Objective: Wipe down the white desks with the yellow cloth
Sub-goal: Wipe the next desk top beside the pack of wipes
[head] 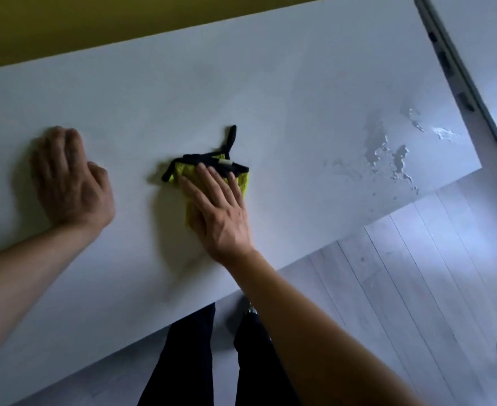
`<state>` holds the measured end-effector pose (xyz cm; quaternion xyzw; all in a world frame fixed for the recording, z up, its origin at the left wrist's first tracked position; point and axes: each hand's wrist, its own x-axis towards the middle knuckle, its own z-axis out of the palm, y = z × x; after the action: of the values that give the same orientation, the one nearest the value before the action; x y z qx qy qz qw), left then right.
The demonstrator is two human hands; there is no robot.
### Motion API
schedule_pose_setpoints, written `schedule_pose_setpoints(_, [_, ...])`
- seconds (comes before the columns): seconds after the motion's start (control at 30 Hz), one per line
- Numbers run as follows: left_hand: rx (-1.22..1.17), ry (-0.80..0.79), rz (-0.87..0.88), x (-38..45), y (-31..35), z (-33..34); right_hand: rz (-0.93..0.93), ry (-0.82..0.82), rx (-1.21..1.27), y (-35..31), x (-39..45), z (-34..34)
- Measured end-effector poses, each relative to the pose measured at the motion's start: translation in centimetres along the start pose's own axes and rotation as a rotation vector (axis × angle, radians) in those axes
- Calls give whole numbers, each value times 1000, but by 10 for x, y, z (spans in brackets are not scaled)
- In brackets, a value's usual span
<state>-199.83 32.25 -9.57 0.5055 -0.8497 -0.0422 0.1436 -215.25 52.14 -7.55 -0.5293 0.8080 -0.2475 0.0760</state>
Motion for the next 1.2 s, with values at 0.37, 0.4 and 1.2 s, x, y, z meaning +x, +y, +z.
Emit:
schedule_pose_setpoints(0.37, [-204,-54,225,-57,155,29,-33,-8,-32,74,-51,-44])
schedule_pose_setpoints(0.4, [-194,-65,223,-60,167,33,-6,9,-45,90,-53,-51])
schedule_pose_setpoints(1.2, [-123,-18,217,-61,173,37,168,168,-62,215,-16,-97])
